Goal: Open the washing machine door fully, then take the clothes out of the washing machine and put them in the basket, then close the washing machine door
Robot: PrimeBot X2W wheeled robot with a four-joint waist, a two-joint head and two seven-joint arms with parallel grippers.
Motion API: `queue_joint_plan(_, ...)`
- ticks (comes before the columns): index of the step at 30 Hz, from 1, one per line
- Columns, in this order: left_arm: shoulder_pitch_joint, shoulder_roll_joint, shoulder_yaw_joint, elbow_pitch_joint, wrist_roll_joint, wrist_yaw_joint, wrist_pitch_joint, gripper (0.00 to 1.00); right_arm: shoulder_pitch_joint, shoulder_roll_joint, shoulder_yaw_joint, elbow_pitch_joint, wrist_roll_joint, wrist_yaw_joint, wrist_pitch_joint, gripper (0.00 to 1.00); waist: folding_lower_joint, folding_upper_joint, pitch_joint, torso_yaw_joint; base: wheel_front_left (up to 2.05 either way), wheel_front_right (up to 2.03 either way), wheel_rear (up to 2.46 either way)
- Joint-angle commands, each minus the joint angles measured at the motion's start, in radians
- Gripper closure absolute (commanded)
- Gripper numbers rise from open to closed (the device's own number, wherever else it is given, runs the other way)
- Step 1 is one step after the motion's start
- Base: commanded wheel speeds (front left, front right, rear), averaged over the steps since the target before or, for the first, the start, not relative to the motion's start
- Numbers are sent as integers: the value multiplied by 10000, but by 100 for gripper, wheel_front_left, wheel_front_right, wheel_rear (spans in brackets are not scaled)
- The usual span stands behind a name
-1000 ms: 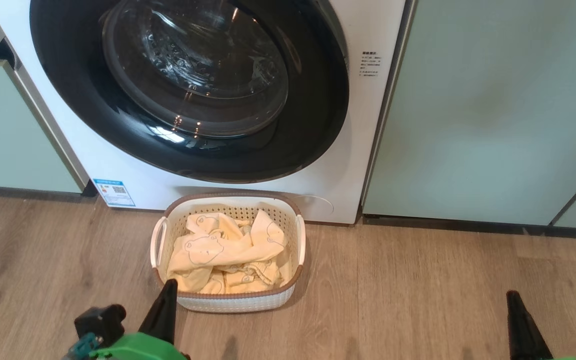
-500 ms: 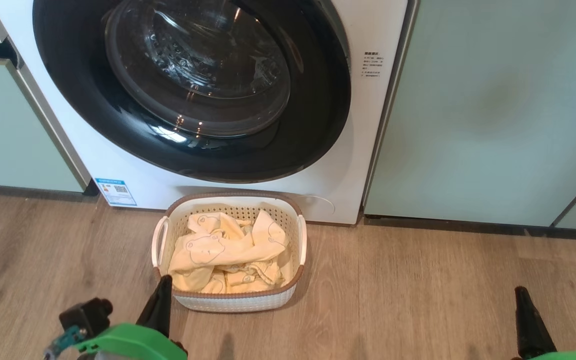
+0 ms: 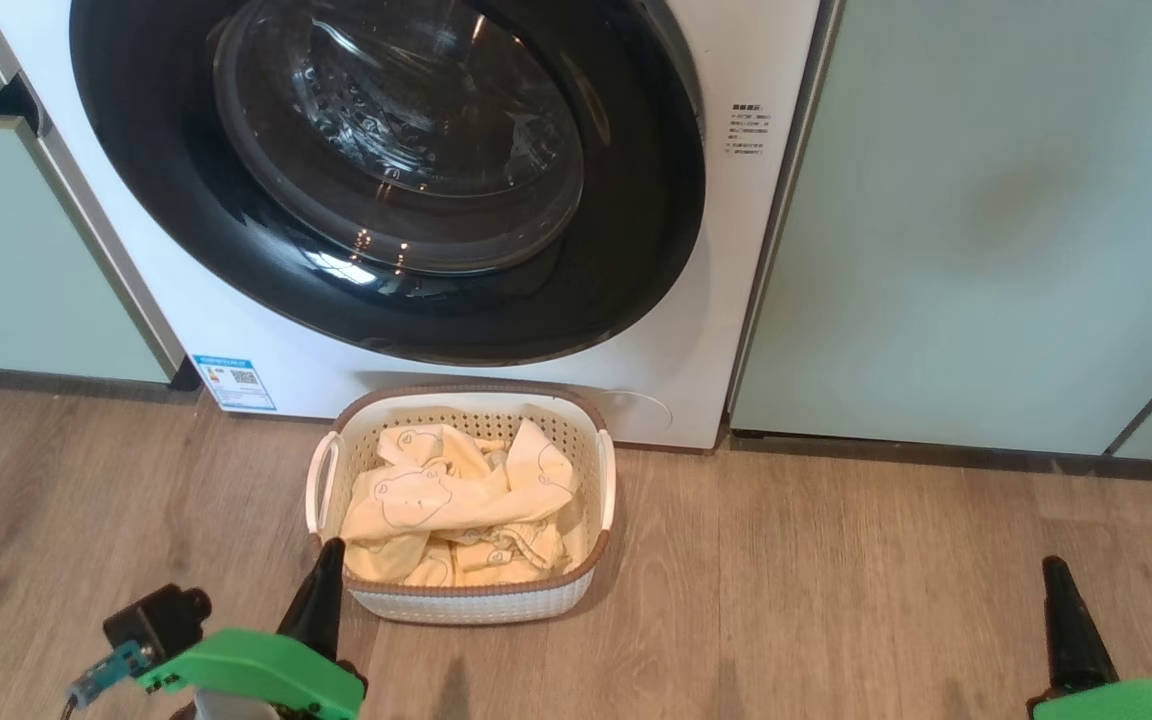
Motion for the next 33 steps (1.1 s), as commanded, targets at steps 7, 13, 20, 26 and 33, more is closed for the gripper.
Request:
queue_joint_plan(7, -624, 44, 363, -174, -987, -91, 225, 100, -641, -205, -97, -189, 927, 0, 222, 100, 0, 0, -3, 22, 0, 0, 0)
queue_joint_plan(13, -737, 35, 436, -95, -1691, -126, 394, 100, -769, -216, -171, -117, 1572, 0, 390, 100, 0, 0, -6, 39, 0, 0, 0)
queue_joint_plan(20, -849, 26, 508, -17, -2391, -160, 562, 100, -897, -224, -247, -46, 2212, 0, 560, 100, 0, 0, -8, 57, 0, 0, 0)
queue_joint_plan(26, -981, 15, 592, 75, -3212, -201, 759, 100, -1048, -231, -340, 39, 2960, 0, 762, 100, 0, 0, -11, 78, 0, 0, 0)
queue_joint_plan(33, -1112, 4, 677, 167, -4034, -241, 955, 100, -1199, -236, -437, 123, 3704, 0, 967, 100, 0, 0, -14, 99, 0, 0, 0)
